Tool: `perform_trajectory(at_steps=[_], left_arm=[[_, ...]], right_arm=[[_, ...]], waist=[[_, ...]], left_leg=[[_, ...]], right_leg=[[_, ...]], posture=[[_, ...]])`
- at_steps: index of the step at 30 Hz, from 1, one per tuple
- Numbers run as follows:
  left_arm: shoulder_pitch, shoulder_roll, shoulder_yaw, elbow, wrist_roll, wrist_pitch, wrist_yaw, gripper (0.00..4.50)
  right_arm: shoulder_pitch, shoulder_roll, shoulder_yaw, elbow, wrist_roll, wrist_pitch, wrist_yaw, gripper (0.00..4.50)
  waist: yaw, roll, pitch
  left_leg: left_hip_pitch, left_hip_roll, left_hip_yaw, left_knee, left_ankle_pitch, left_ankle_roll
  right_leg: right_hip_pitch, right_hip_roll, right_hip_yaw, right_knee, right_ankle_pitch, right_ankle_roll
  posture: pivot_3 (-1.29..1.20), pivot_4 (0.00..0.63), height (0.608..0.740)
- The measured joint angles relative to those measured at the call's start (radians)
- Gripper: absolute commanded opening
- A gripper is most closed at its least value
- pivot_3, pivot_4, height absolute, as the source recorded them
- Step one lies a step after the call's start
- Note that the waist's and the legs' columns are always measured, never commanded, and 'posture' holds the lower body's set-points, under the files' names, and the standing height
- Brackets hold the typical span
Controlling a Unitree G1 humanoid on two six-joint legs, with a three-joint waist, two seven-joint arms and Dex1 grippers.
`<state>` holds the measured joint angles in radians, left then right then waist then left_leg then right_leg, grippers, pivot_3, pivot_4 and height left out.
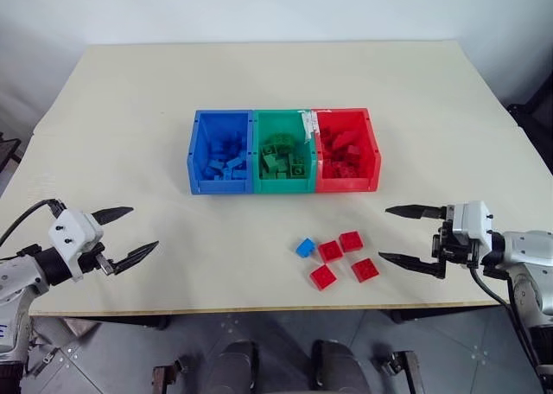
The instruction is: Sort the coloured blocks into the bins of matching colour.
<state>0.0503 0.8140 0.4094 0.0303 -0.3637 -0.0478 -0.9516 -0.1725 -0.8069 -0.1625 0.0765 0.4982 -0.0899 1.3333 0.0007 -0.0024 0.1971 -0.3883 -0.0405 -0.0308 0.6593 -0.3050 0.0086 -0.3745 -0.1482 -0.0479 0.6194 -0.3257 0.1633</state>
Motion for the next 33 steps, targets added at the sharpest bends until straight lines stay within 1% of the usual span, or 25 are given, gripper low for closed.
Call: perform_trajectory(at_steps=[4, 9, 12, 14, 16, 18, 20, 23, 26, 28, 33], left_arm=[[-0.022, -0.019, -0.03, -0.032, -0.015, 0.04, 0.001, 4.47], [-0.071, -0.056, -0.117, -0.149, -0.105, 0.153, -0.032, 4.47], [-0.104, -0.072, -0.204, -0.208, -0.111, 0.194, -0.057, 4.47], [-0.146, -0.096, -0.292, -0.243, -0.111, 0.217, -0.088, 4.47], [-0.176, -0.115, -0.37, -0.274, -0.109, 0.225, -0.117, 4.47], [-0.208, -0.142, -0.413, -0.294, -0.11, 0.237, -0.126, 4.47], [-0.248, -0.175, -0.442, -0.299, -0.11, 0.242, -0.126, 4.47], [-0.26, -0.182, -0.46, -0.299, -0.105, 0.241, -0.127, 4.47], [-0.246, -0.175, -0.454, -0.299, -0.104, 0.239, -0.126, 4.47], [-0.189, -0.151, -0.42, -0.3, -0.101, 0.228, -0.126, 4.47], [-0.119, -0.124, -0.352, -0.304, -0.1, 0.212, -0.112, 4.47]], right_arm=[[0.015, 0.0, -0.008, -0.01, 0.0, 0.001, -0.002, 4.5], [0.147, -0.01, -0.095, -0.065, 0.015, 0.006, -0.011, 4.5], [0.208, -0.021, -0.165, -0.061, 0.014, -0.001, -0.014, 4.5], [0.258, -0.049, -0.201, -0.027, 0.0, -0.032, 0.004, 4.5], [0.284, -0.066, -0.213, 0.001, -0.009, -0.049, 0.028, 4.5], [0.291, -0.071, -0.213, 0.022, -0.015, -0.058, 0.045, 4.5], [0.275, -0.088, -0.196, 0.06, -0.03, -0.061, 0.068, 4.5], [0.222, -0.089, -0.16, 0.079, -0.045, -0.06, 0.085, 4.5], [0.126, -0.087, -0.069, 0.074, -0.052, -0.023, 0.105, 4.5], [0.051, -0.074, 0.018, 0.065, -0.067, 0.007, 0.127, 4.5], [-0.034, -0.039, 0.158, 0.09, -0.117, 0.011, 0.166, 4.5]], waist=[[0.001, 0.0, 0.0], [0.021, 0.0, 0.0], [0.023, 0.0, 0.0], [0.027, 0.0, 0.0], [0.024, 0.0, 0.0], [0.021, 0.0, 0.0], [0.016, 0.0, 0.0], [0.006, 0.0, 0.0], [-0.002, 0.0, 0.0], [-0.005, 0.0, 0.0], [0.019, 0.001, 0.0]], left_leg=[[0.0, 0.0, 0.0, 0.0, 0.0, 0.0], [-0.001, 0.0, -0.001, 0.002, 0.0, 0.0], [-0.001, 0.0, 0.0, 0.003, 0.0, 0.0], [0.0, -0.001, 0.0, 0.004, 0.0, 0.0], [0.0, 0.0, 0.001, 0.004, 0.0, 0.001], [0.0, 0.0, 0.001, 0.004, 0.0, 0.0], [0.001, 0.001, 0.002, 0.004, 0.0, 0.0], [0.001, 0.001, 0.002, 0.004, 0.0, 0.0], [0.001, 0.001, 0.002, 0.004, 0.0, 0.0], [0.001, 0.002, 0.002, 0.004, 0.0, 0.0], [-0.001, -0.001, -0.001, 0.007, -0.001, 0.001]], right_leg=[[0.0, 0.0, 0.0, 0.0, 0.0, 0.0], [0.0, 0.0, -0.001, 0.001, 0.0, 0.0], [0.001, 0.0, 0.0, 0.001, 0.0, 0.0], [0.002, 0.0, -0.001, 0.0, 0.0, 0.0], [0.002, 0.0, -0.001, 0.001, 0.0, 0.0], [0.002, 0.001, 0.0, 0.001, 0.0, 0.0], [0.002, 0.001, 0.0, 0.001, 0.0, 0.0], [0.002, 0.001, 0.0, 0.001, 0.0, 0.0], [0.002, 0.001, 0.0, 0.001, 0.0, 0.0], [0.001, 0.002, 0.0, 0.001, 0.0, 0.0], [0.002, -0.001, -0.001, -0.002, 0.0, 0.0]], posture=[[0.0, 0.15, 0.74], [0.0, 0.15, 0.74], [0.0, 0.15, 0.74], [0.0, 0.15, 0.74], [0.0, 0.15, 0.74], [0.0, 0.15, 0.74], [0.0, 0.15, 0.74], [0.0, 0.15, 0.74], [0.0, 0.15, 0.74], [0.0, 0.15, 0.74], [0.0, 0.15, 0.74]])
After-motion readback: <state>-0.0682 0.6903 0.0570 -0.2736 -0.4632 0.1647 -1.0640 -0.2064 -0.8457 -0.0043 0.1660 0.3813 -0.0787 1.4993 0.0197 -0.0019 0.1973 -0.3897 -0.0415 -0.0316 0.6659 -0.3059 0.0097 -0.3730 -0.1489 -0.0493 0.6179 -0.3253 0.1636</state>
